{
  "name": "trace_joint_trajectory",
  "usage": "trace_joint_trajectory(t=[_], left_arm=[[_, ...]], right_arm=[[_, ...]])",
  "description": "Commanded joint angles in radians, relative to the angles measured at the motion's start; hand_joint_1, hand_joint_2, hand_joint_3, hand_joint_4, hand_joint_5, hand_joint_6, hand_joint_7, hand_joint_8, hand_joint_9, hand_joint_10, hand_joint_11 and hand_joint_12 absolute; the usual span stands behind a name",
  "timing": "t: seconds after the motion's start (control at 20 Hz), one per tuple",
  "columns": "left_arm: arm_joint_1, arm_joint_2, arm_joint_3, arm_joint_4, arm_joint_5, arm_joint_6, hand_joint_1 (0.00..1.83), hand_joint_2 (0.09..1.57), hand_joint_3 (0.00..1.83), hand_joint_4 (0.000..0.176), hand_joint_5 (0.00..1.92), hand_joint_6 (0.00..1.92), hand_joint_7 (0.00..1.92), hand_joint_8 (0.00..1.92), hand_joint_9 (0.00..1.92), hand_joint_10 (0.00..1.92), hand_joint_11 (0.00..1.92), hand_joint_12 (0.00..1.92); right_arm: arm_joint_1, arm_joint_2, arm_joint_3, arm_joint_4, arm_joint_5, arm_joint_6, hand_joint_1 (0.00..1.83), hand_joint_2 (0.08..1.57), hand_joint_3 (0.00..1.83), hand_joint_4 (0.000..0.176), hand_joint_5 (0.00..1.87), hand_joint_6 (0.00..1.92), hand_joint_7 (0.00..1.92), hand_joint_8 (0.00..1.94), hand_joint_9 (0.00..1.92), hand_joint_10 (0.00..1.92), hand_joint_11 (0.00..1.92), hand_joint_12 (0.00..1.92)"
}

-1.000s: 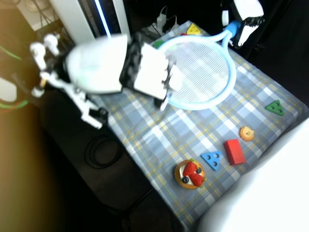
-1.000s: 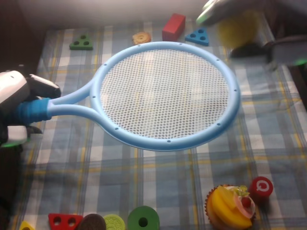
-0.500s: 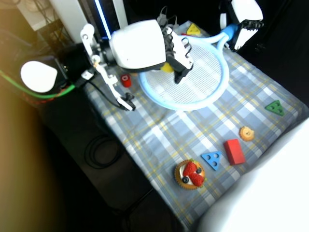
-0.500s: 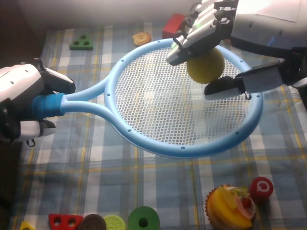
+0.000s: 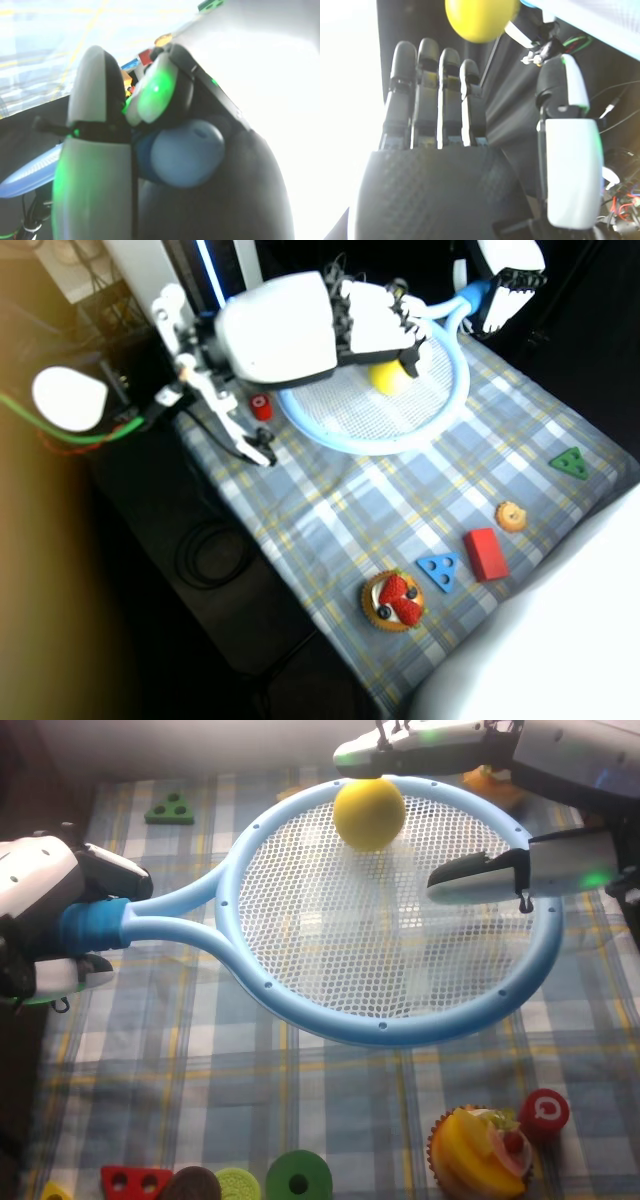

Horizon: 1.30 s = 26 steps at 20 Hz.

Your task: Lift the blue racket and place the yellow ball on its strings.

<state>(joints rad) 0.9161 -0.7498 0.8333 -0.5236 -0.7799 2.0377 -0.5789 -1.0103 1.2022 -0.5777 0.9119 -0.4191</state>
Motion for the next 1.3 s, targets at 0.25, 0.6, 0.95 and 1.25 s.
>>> trace_joint_trajectory(t=[0.25, 0.6, 0.95, 1.25], left_arm=[[-0.012, 0.017, -0.010, 0.015, -0.142, 0.022, 1.83, 1.14, 0.01, 0.151, 0.93, 1.92, 1.23, 1.92, 1.58, 1.92, 1.65, 1.92], [-0.012, 0.016, -0.003, 0.011, -0.125, 0.024, 1.81, 1.13, 0.01, 0.170, 0.89, 1.92, 1.25, 1.92, 1.57, 1.92, 1.65, 1.92], [-0.019, -0.001, 0.007, -0.025, -0.083, 0.113, 1.74, 1.16, 0.03, 0.175, 0.86, 1.92, 1.22, 1.92, 1.51, 1.92, 1.59, 1.92], [-0.019, -0.023, 0.022, -0.034, -0.058, 0.113, 1.71, 1.16, 0.02, 0.175, 0.84, 1.92, 1.24, 1.92, 1.52, 1.92, 1.62, 1.92]], right_arm=[[-0.014, 0.002, -0.006, 0.092, 0.121, -0.016, 0.58, 1.12, 0.00, 0.000, 0.47, 0.01, 0.58, 0.01, 0.58, 0.00, 0.22, 0.83], [-0.038, 0.027, -0.019, 0.153, 0.155, -0.047, 0.64, 1.12, 0.00, 0.000, 0.49, 0.00, 0.58, 0.00, 0.55, 0.00, 0.16, 0.80], [-0.055, 0.031, -0.023, 0.157, 0.159, -0.052, 0.62, 1.14, 0.01, 0.000, 0.52, 0.00, 0.65, 0.00, 0.64, 0.01, 0.28, 0.80], [-0.060, 0.042, -0.029, 0.161, 0.159, -0.052, 0.63, 1.15, 0.00, 0.000, 0.51, 0.00, 0.63, 0.00, 0.60, 0.00, 0.22, 0.78]])
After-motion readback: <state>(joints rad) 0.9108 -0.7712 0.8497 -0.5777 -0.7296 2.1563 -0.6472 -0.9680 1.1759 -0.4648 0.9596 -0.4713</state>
